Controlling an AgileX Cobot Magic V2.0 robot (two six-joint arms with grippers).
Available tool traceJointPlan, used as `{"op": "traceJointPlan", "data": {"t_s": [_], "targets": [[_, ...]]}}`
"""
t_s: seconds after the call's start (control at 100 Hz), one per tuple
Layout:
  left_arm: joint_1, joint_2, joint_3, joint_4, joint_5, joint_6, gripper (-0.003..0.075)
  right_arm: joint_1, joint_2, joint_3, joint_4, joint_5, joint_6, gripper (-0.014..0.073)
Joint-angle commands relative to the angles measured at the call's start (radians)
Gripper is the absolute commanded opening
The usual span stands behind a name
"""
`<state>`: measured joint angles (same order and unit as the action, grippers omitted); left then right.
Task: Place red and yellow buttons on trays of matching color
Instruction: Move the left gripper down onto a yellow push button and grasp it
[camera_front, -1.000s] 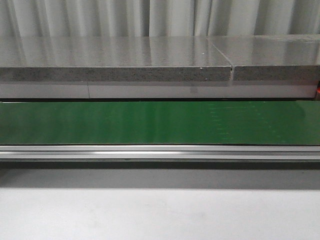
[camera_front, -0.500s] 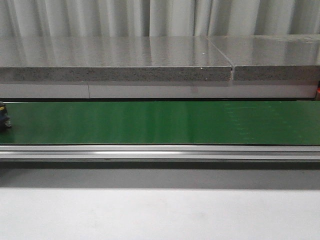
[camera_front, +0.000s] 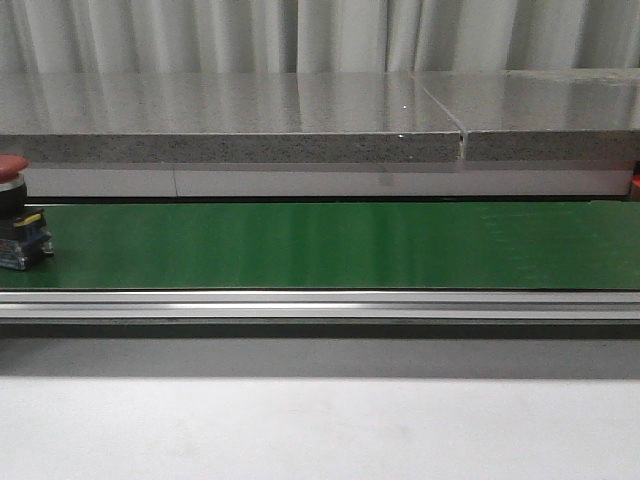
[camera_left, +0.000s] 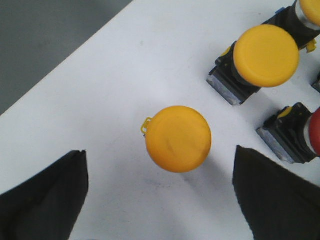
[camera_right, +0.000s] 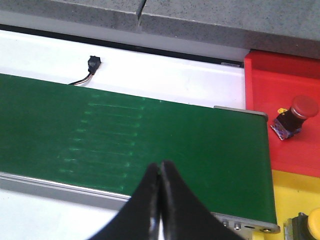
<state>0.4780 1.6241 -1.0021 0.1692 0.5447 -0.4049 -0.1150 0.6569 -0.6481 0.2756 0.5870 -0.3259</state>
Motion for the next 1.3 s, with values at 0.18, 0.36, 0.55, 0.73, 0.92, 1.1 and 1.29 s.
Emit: {"op": "traceJointPlan", "data": {"t_s": [0.18, 0.36, 0.55, 0.73, 0.92, 1.1, 1.29], "targets": [[0.0, 0.057, -0.025, 0.006, -0.116, -0.001, 0.0585, 0.003, -0.001, -0.023, 0.006, -0.062, -0.007, -0.0068], [0.0, 0.09, -0.025, 0.008, -0.152, -0.001, 0.0585, 0.003, -0.001, -0.023, 0.006, -0.062, -0.007, -0.0068], [0.0, 0.09, -0.025, 0.017, -0.191, -0.001, 0.0573, 0.003, -0.001, -0.023, 0.006, -0.061, -0.007, -0.0068], [0.0, 0.09, -0.025, 0.023, -0.193, -0.001, 0.0436, 0.003, -0.001, -0.023, 0.006, -0.061, -0.007, -0.0068], [0.0, 0.09, -0.025, 0.023, -0.177, -0.001, 0.0217, 0.003, -0.001, -0.023, 0.006, -0.061, -0.007, -0.0068], [0.0, 0.057, -0.025, 0.023, -0.144, -0.001, 0.0055, 0.003, -0.001, -0.023, 0.006, -0.061, -0.007, -0.0068], [-0.008, -0.063, -0.025, -0.01, -0.089, -0.001, -0.0019, 0.003, -0.001, -0.023, 0.006, -0.061, -0.007, -0.0068]]}}
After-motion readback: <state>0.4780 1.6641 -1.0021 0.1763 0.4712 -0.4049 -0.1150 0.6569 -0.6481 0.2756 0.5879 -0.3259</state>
